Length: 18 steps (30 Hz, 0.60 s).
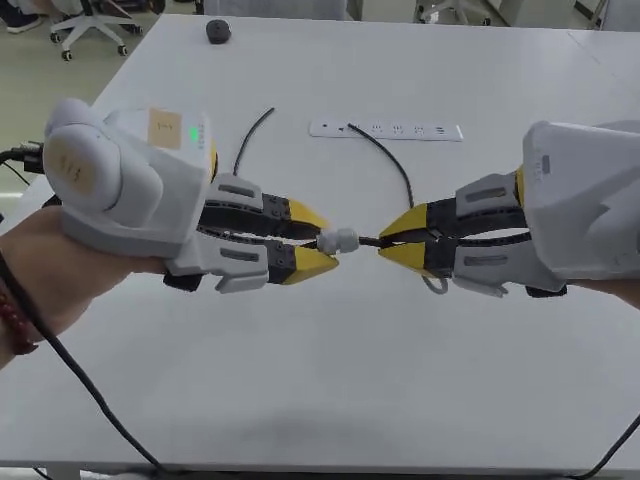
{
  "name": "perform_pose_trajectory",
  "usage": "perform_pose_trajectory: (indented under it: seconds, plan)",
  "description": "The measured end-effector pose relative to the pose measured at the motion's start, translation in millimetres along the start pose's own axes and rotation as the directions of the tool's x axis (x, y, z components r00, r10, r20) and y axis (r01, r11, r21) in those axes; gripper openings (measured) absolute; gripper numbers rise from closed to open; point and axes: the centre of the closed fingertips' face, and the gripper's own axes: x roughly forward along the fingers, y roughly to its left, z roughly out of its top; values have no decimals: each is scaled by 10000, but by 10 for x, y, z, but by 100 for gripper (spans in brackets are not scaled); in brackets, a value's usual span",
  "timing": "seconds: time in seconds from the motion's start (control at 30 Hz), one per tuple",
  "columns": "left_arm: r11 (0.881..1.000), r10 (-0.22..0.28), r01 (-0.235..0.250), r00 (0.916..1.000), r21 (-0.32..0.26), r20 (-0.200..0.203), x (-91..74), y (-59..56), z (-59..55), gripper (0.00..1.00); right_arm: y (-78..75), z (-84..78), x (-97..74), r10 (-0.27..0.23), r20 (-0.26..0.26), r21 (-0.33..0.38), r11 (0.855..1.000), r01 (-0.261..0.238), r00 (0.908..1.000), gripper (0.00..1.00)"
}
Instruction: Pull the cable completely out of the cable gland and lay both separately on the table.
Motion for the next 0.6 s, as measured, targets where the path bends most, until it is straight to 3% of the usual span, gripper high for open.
perform_pose_trajectory:
  seconds: [0.3, 0.6]
  plan:
    - [9998, -19, 21, 10000, 195, -74, 4, 29, -35, 15, -22, -135, -31, -22, -304, 18, 10000, 22, 9995, 0]
    - [9990, -57, 68, 9997, 442, -257, -1, 37, -87, 15, -2, -338, -65, 45, -994, 80, 10000, -37, 9950, 0]
